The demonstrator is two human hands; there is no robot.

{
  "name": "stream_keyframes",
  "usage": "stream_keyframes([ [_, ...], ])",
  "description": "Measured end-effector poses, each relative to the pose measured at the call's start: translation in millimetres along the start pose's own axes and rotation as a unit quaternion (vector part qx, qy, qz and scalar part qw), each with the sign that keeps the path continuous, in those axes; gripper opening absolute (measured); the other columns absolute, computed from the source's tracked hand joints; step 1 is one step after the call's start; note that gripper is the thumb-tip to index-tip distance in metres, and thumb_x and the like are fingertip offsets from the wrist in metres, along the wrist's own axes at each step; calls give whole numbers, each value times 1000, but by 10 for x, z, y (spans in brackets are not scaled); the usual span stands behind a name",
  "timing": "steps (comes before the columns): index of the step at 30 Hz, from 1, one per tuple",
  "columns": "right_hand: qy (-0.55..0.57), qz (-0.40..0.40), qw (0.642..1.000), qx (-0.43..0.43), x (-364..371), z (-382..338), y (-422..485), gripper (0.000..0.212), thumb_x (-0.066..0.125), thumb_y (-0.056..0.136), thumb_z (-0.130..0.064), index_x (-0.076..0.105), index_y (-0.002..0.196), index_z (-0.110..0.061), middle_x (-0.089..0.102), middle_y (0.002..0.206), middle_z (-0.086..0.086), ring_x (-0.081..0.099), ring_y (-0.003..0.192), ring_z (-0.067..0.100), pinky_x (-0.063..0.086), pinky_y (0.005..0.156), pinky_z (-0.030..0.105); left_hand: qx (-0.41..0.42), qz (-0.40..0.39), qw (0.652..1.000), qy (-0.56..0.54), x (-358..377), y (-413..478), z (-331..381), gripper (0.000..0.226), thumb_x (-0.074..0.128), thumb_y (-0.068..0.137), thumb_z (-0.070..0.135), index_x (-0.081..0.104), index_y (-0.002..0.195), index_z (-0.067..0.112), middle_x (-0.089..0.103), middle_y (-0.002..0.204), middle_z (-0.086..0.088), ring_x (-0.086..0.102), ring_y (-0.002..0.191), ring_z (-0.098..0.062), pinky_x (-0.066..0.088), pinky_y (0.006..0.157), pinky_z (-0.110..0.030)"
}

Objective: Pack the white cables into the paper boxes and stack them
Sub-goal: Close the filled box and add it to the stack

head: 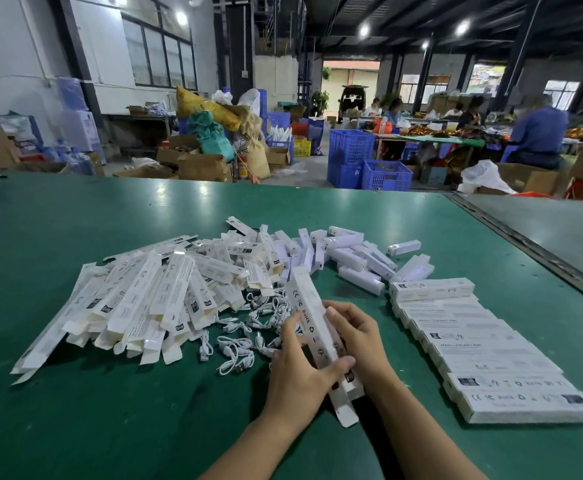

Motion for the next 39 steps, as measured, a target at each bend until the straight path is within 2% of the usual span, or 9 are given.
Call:
stream_keyframes([
  [5,86,-47,994,42,158,-71,-62,8,67,82,-9,73,87,-6,73,91,10,69,75,20,56,65,27,-30,-5,995,-92,0,-21,1,90,79,48,64,38,124,38,73,95,7,70,86,-1,55,74,-20],
  [11,69,-100,989,80,278,-57,-97,33,68,84,-18,65,116,-14,72,104,11,70,88,23,56,72,29,-33,-25,986,-160,-16,-24,-4,62,77,67,36,48,121,36,75,94,14,72,86,-6,58,76,-27],
  [14,77,-111,986,96,277,-45,-114,27,66,84,-24,71,107,-11,71,94,16,70,79,26,56,64,30,-36,-74,978,-192,28,-24,31,51,72,73,24,57,121,31,76,96,0,73,89,-18,59,80,-37],
  [18,81,-79,988,105,213,-78,-96,39,67,87,-35,73,97,2,72,90,20,70,73,27,57,62,32,-43,-143,968,-200,81,-65,79,40,67,76,14,65,115,24,76,98,-2,73,93,-19,55,77,-26],
  [23,89,-39,990,98,178,-68,-86,35,67,86,-23,67,99,9,72,92,25,70,71,27,57,61,32,-33,-153,968,-196,58,-72,112,36,64,77,11,68,111,23,76,97,-2,72,92,-18,53,77,-26],
  [28,106,3,991,82,93,-77,-52,33,69,79,-34,74,91,-3,72,88,19,67,69,27,57,60,34,-63,-167,955,-237,47,-103,133,41,68,91,20,54,129,29,76,98,-6,74,83,-27,57,69,-29],
  [34,79,40,991,98,-52,-17,-15,55,58,79,-67,78,94,-19,75,97,13,65,72,25,49,74,42,-118,-286,883,-352,-13,-94,158,52,61,90,22,47,138,35,70,123,-14,71,88,-39,56,75,-33],
  [36,65,31,993,99,-30,-24,-36,55,51,82,-69,78,95,-23,75,98,14,68,76,27,51,76,43,-115,-303,876,-357,-25,-89,130,61,63,90,20,37,139,45,69,125,-15,71,95,-39,56,76,-31],
  [39,49,39,997,45,69,-59,-66,36,45,96,-54,68,114,-34,73,106,6,70,93,28,57,83,43,-94,-234,883,-395,-121,19,89,71,68,90,17,32,138,53,69,124,-15,69,103,-44,58,74,-34],
])
Point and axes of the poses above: each hand's wrist, its own y-axis towards the middle knuckle, its own x-axis out of the palm, z = x × y, the point moved 6 cm from there along y, towards the middle knuckle
